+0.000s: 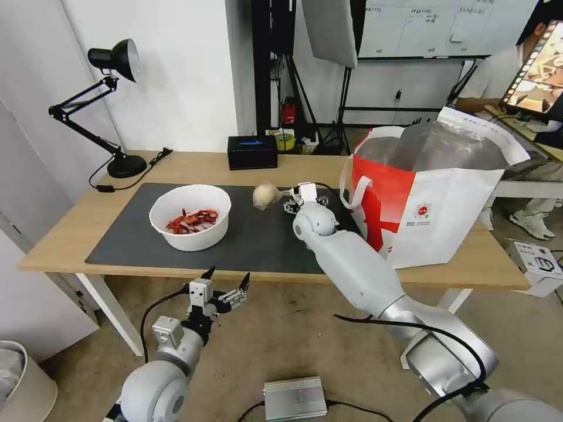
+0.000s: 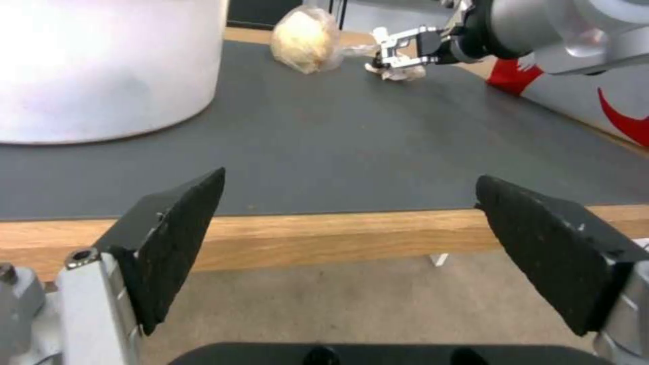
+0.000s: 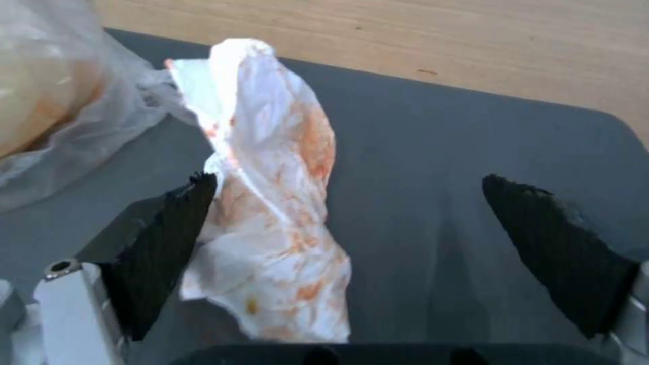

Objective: Pick up the trash from the table and place it into the takeout bag.

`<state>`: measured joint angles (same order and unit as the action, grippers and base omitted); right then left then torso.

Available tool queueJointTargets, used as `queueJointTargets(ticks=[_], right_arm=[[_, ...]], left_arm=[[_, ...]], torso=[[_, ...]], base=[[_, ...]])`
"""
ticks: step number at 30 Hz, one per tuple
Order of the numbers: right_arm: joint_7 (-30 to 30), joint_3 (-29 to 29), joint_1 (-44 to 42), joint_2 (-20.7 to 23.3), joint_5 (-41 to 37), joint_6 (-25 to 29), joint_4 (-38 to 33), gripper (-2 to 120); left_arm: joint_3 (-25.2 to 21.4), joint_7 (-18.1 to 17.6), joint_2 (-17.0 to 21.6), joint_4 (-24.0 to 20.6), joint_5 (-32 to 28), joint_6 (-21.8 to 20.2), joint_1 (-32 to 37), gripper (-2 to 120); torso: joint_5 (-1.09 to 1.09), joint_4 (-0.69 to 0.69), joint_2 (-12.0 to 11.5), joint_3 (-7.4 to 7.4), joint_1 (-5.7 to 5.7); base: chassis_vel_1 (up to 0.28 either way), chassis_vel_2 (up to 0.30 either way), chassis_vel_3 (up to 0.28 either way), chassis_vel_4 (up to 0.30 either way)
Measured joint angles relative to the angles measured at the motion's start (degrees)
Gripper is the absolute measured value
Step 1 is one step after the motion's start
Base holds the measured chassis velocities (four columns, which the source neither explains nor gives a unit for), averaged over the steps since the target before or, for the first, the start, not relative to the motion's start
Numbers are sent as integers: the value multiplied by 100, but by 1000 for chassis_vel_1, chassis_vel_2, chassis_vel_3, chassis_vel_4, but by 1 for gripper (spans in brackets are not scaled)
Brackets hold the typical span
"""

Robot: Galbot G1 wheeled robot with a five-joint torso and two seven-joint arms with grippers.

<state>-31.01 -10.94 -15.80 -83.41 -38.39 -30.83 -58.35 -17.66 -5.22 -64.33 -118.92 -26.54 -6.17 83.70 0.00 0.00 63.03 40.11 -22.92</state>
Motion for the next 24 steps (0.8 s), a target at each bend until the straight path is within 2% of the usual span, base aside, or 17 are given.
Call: queueJointTargets(ticks=[4,5,6,8,9,11,12,18,19,22,24], right_arm=[[84,24,44,0,-24,13,73,89],[103,29,45,9,-35,16,78,82],[103,29,45,9,-35,16,78,82],[109,47,34,19,-78,19,78,72],[109,47,34,19,-78,19,78,72],[110,58,-2,18,-105,24,70,60],[110,58,-2,18,-105,24,70,60],[78,61,-47,-2,-113,27,15,35],[78,61,-47,-2,-113,27,15,35],[15,60,-47,4,-168,13,-17,20],[1,60,-47,7,-187,10,-25,16]], left_arm=[[25,-2,-9,0,18,3,-14,100],[25,-7,5,0,18,3,-25,100],[25,-7,5,0,18,3,-25,100],[17,-8,27,-1,15,5,-29,100],[17,-8,27,-1,15,5,-29,100],[16,-9,36,-1,14,13,-27,100],[16,-9,36,-1,14,13,-27,100],[20,-11,42,-3,14,30,-20,100],[20,-11,42,-3,14,30,-20,100],[16,-12,52,-5,12,52,-9,100],[16,-12,53,-5,12,63,-7,100]], torso=[[0,0,0,0,0],[0,0,-1,0,0],[0,0,-1,0,0],[0,0,0,0,0],[0,0,0,0,0],[0,1,0,0,0],[0,1,0,0,0],[0,1,0,0,0],[0,1,0,0,0],[0,0,-1,0,0],[0,-1,-1,0,0]], base=[[0,0,0,0],[0,0,0,0],[0,0,0,0],[0,0,0,0],[0,0,0,0],[0,0,0,0],[0,0,0,0],[0,0,0,0],[0,0,0,0],[0,0,0,0],[0,0,0,0]])
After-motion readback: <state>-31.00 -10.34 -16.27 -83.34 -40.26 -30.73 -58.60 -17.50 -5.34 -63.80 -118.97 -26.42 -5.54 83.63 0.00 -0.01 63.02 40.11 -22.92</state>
